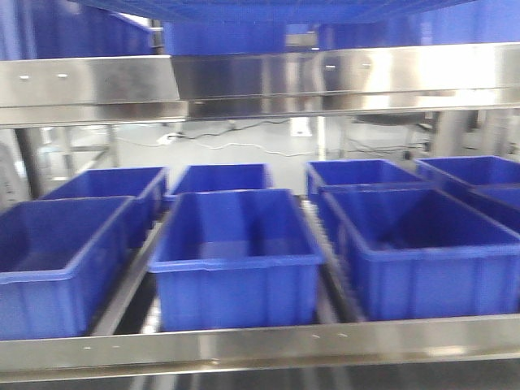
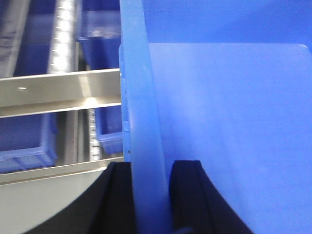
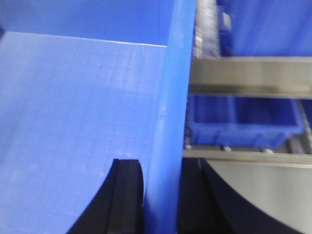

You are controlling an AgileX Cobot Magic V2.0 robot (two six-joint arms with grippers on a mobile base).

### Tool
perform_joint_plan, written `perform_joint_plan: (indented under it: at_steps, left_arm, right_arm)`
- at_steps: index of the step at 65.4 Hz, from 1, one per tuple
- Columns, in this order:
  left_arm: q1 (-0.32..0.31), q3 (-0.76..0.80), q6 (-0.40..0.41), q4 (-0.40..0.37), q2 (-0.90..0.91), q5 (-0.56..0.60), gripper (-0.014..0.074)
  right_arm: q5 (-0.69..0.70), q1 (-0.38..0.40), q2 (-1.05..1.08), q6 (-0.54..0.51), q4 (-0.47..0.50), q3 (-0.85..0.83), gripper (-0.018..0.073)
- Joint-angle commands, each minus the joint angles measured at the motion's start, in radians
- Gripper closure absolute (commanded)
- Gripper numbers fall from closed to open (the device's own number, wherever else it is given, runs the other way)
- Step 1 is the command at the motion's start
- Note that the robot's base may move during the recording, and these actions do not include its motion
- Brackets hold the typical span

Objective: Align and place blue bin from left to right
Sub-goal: 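Drive the base away from the rack holding the bin in both grippers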

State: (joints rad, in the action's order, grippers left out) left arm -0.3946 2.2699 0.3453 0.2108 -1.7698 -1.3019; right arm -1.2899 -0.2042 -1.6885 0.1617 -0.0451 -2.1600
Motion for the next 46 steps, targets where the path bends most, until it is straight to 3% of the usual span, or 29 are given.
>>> perform_joint_plan:
  at_steps: [1,46]
  left_arm:
    - [0.001,0.019,-0.012,0.038,0.025,0.081,0.0604]
    - [0.001,0.019,-0.012,0.038,0.025,0.081,0.0604]
  right_arm:
    - [0.069,0.003,0.025,-0.028,-0.032,-0.013,0.0638]
    - [0.069,0.003,0.025,-0.028,-0.032,-0.013,0.0638]
